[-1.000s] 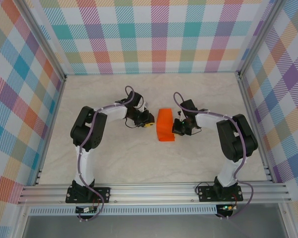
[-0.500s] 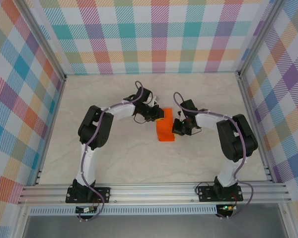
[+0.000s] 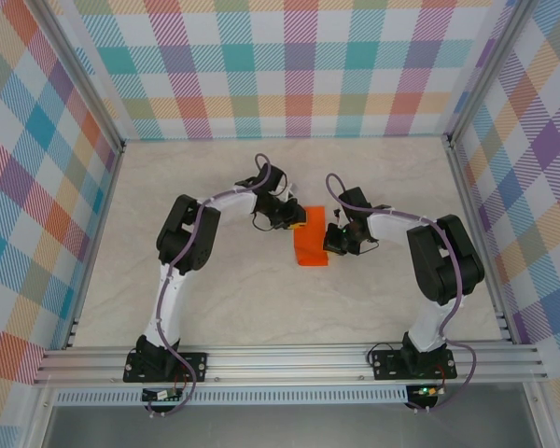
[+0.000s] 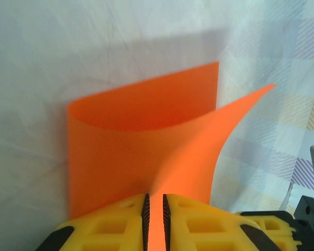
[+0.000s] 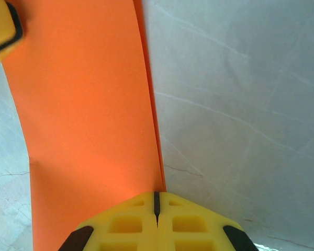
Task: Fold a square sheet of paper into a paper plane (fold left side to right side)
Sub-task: First fold the square sheet of paper in half at the center of the table, then hold the square sheet of paper at the center of the table.
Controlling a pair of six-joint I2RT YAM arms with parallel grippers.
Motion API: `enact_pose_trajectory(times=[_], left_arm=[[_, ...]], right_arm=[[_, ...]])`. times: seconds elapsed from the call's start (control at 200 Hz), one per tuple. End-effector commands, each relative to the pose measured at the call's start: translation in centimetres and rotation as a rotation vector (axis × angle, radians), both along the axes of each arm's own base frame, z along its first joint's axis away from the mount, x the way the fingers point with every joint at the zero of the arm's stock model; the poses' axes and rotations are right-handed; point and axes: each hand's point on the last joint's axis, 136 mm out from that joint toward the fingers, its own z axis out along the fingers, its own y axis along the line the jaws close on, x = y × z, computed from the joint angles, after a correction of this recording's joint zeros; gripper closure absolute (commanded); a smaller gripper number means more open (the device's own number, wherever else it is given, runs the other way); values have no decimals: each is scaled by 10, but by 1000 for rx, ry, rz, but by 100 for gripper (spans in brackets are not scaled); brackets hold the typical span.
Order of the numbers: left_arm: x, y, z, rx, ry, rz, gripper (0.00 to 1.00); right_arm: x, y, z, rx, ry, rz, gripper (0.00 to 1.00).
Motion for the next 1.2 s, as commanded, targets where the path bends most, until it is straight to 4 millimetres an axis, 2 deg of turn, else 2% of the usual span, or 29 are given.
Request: enact_pose_trajectory(times=[0.0, 0.18, 0.48, 0.58, 0.645, 0.725, 0.825, 0.9, 0.96, 1.015, 1.12, 1.195], left_arm=[[23, 24, -18, 49, 1, 41, 82], [46, 35, -22, 45, 14, 77, 80], [80, 33, -1, 9, -23, 96, 78], [86, 31, 12, -12, -41, 100, 78], [85, 32, 30, -23, -76, 97, 77], [77, 37, 58, -33, -129, 103, 76], [56, 47, 96, -50, -196, 113, 75], [36, 51, 110, -61, -219, 123, 74], [15, 47, 109, -66, -202, 105, 74], [6, 36, 108, -83, -217, 83, 74], [-15, 11, 84, -80, -169, 28, 74], [-19, -5, 68, -85, -140, 11, 74]], right_arm=[[-37, -23, -34, -125, 146, 18, 97], [-39, -21, -35, -122, 148, 26, 97], [-39, -20, -34, -122, 150, 28, 97], [-39, -21, -35, -125, 152, 27, 97], [-38, -21, -34, -124, 150, 26, 97], [-37, -20, -33, -123, 149, 23, 97], [-36, -19, -32, -116, 148, 22, 97], [-34, -18, -31, -115, 145, 20, 97], [-34, -18, -31, -116, 144, 23, 97], [-33, -18, -31, -115, 142, 23, 97], [-33, -17, -30, -113, 140, 24, 97], [-33, -17, -30, -113, 139, 24, 97]])
